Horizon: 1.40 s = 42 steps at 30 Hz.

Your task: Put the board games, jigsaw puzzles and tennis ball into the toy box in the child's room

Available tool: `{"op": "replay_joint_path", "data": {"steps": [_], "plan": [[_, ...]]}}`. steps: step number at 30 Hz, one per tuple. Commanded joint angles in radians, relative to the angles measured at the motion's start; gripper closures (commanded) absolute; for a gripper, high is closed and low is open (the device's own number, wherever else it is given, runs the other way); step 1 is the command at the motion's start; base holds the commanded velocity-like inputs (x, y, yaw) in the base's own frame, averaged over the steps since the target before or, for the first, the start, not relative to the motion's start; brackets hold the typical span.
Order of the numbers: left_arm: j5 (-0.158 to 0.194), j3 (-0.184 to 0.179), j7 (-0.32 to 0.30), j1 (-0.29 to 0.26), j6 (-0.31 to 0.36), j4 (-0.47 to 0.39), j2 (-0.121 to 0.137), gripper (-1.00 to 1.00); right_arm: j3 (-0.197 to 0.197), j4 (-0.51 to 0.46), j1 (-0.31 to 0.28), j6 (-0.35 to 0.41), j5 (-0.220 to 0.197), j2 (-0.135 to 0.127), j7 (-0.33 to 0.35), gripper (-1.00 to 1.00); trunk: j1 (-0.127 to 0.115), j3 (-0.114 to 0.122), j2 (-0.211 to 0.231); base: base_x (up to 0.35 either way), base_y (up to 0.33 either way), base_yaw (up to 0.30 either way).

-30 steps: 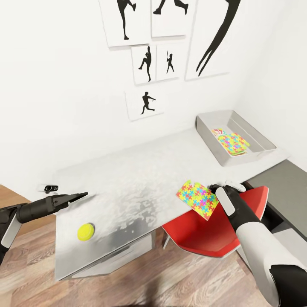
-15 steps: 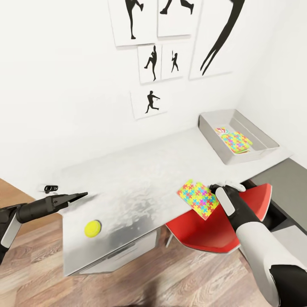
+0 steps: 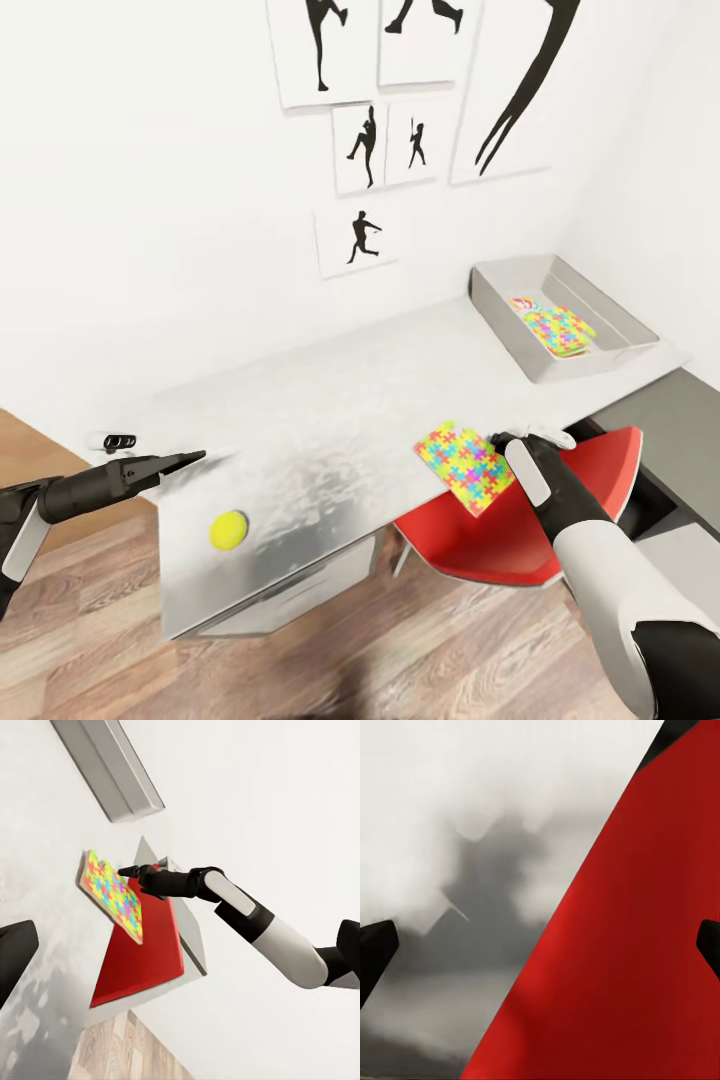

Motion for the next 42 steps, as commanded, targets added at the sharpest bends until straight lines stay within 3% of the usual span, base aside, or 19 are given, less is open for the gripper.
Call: {"op": "replay_joint_path", "data": {"steps": [1,42], "plan": [[0.0,0.0,-0.004,-0.001,0.011,0.0,0.0,-1.0,0.004,0.022,0.0,0.002,-0.027,-0.001,-0.006,-1.0,0.001,-0.002,-0.001,-0.043,0.028,0.0],[0.0,0.0,-0.004,-0.001,0.011,0.001,0.0,-1.0,0.008,0.022,0.0,0.004,-0.027,0.001,-0.006,-1.0,0.001,-0.002,-0.001,-0.052,0.121,0.0]]}}
